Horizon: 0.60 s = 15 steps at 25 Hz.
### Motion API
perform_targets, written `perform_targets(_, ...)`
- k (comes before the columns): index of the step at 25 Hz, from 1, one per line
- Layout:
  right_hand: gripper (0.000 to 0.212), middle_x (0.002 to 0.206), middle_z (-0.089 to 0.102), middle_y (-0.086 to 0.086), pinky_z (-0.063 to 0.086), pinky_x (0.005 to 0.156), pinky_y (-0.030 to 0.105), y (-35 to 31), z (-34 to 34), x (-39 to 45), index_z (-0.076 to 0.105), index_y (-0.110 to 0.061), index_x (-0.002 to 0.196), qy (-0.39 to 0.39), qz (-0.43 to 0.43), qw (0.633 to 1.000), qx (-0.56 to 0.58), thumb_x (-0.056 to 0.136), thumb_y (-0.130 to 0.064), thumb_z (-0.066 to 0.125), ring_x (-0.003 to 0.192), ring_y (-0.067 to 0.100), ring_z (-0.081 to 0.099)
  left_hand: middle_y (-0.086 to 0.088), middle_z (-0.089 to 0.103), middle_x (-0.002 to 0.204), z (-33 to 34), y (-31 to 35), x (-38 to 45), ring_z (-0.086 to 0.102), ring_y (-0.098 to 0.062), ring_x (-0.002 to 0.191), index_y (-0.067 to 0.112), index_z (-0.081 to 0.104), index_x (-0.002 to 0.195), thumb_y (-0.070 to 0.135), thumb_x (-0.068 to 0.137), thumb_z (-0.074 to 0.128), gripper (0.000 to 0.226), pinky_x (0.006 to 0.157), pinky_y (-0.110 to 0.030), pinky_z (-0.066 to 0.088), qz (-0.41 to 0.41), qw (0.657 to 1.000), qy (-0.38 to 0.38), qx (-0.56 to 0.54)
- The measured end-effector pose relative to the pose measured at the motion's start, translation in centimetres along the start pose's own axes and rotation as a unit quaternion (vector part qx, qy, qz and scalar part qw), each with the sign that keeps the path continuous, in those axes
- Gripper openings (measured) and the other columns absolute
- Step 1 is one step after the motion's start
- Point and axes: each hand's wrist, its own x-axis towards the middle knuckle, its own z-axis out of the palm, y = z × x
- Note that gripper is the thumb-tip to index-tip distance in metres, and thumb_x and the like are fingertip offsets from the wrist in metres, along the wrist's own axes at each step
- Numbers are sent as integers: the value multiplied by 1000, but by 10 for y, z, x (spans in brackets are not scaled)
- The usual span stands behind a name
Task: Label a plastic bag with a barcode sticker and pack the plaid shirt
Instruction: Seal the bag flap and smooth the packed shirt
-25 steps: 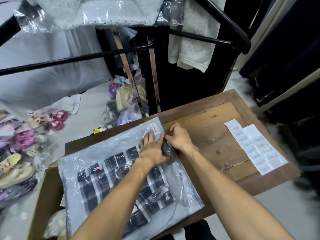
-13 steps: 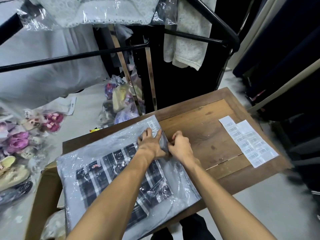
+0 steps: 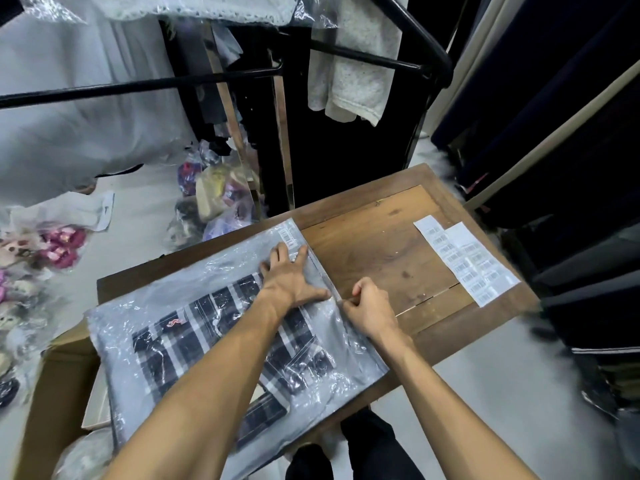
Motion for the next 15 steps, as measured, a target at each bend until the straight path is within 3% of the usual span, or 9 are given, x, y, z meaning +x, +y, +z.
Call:
perform_targets(3, 28, 85, 71, 2, 44, 66, 27, 2, 1, -1, 49, -22, 85, -5, 2, 1000, 13, 89, -19, 77, 75, 19, 62, -17, -2, 170, 11, 3, -17, -4, -35, 157, 21, -7, 162, 74, 78, 63, 122, 126, -54, -2, 43, 995, 77, -39)
perform_targets(5, 31, 94, 72, 7, 44, 69, 27, 0, -1, 6, 49, -21, 88, -11, 20, 1000, 10, 85, -21, 81, 76, 20, 62, -13, 6, 170, 22, 12, -38, -2, -32, 158, 16, 12, 162, 69, 86, 57, 103, 126, -53, -6, 99, 988, 120, 19)
perform_targets(8, 43, 103, 70, 9, 45, 74, 28, -2, -8, 17, 48, -21, 94, -28, 48, 998, 3, 77, -26, 87, 86, 23, 64, -8, 14, 170, 36, 33, -64, 4, -32, 157, 17, 25, 159, 73, 80, 59, 102, 125, -60, -5, 99, 992, 62, 44)
perform_targets(12, 55, 100, 71, 16, 61, 80, 50, 13, -3, 40, 41, -25, 85, -71, 39, 997, 17, 66, -25, 92, 82, 30, 71, -4, -9, 172, 40, 49, -73, -9, -34, 157, 15, 1, 163, 83, 72, 61, 128, 119, -72, -1, 34, 998, -32, 43)
perform_targets(15, 48, 98, 71, 14, 59, 80, 45, 4, -10, 26, 40, -25, 86, -68, 5, 998, -1, 72, -29, 87, 89, 32, 71, -2, -22, 169, 40, 56, -76, -18, -35, 155, 14, -14, 160, 84, 64, 67, 144, 115, -79, 1, 7, 996, -77, 52)
